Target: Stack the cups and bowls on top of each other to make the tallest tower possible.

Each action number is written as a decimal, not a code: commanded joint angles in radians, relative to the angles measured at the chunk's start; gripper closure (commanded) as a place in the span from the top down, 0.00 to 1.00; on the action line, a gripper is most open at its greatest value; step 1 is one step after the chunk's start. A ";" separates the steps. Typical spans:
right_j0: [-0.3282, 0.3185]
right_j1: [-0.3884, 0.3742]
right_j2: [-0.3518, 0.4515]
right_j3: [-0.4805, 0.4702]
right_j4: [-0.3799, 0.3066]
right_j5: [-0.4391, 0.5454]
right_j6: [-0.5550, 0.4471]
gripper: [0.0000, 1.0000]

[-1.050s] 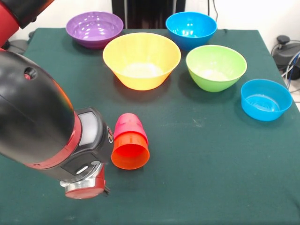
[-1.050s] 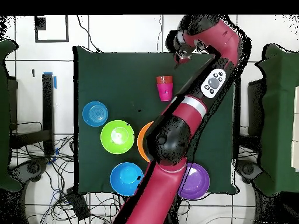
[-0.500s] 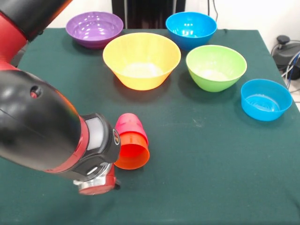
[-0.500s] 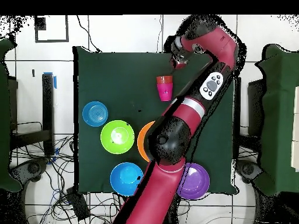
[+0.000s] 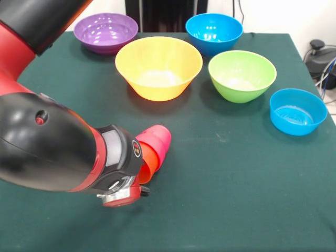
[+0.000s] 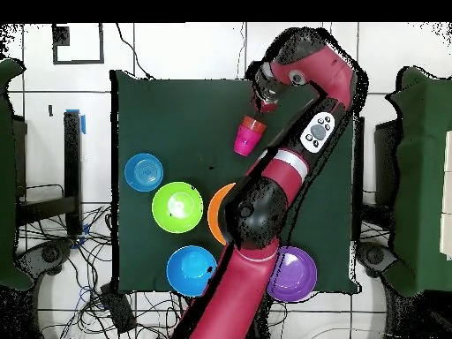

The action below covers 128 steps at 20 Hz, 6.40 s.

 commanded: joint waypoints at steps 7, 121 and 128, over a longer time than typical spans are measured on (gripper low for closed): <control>0.009 0.012 0.002 -0.085 -0.042 -0.009 -0.001 1.00; 0.690 -0.421 1.009 0.775 -0.977 -0.150 0.001 0.00; 0.702 -0.453 1.044 0.795 -1.004 -0.155 0.041 0.00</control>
